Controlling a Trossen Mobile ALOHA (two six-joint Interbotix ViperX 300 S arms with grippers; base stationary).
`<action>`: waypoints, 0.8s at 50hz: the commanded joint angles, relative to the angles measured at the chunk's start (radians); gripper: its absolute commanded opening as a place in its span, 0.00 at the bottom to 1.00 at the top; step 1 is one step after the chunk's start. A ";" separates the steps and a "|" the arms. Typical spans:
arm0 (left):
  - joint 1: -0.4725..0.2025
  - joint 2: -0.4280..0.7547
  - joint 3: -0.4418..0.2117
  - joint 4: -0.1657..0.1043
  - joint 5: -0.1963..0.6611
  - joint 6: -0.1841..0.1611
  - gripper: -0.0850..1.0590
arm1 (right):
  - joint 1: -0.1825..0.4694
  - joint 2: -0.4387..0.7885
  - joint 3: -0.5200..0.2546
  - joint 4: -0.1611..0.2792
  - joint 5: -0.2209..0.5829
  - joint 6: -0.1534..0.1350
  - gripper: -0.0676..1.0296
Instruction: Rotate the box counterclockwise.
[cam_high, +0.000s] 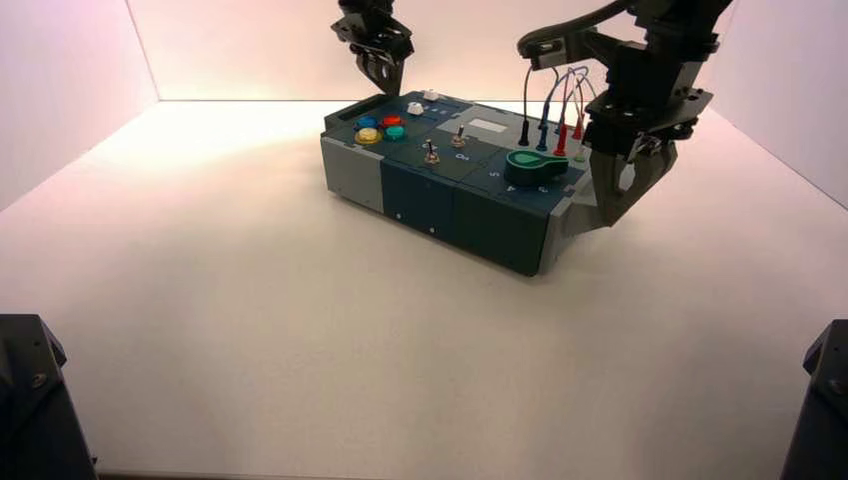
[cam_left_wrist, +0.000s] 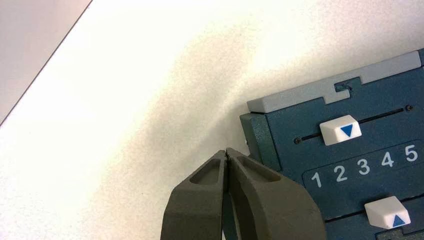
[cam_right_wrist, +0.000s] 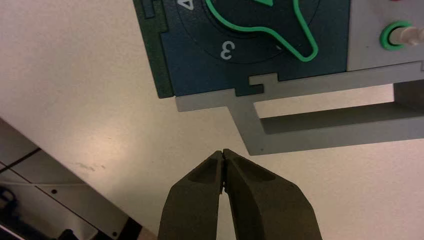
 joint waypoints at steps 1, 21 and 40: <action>-0.006 -0.035 0.012 0.000 0.008 0.005 0.05 | 0.002 0.000 -0.029 -0.011 -0.012 0.000 0.04; -0.006 -0.046 0.043 -0.002 0.006 0.005 0.05 | 0.002 0.035 -0.038 -0.023 -0.031 0.002 0.04; -0.005 -0.107 0.199 -0.002 -0.055 0.020 0.05 | 0.002 0.046 -0.074 -0.086 -0.071 0.031 0.04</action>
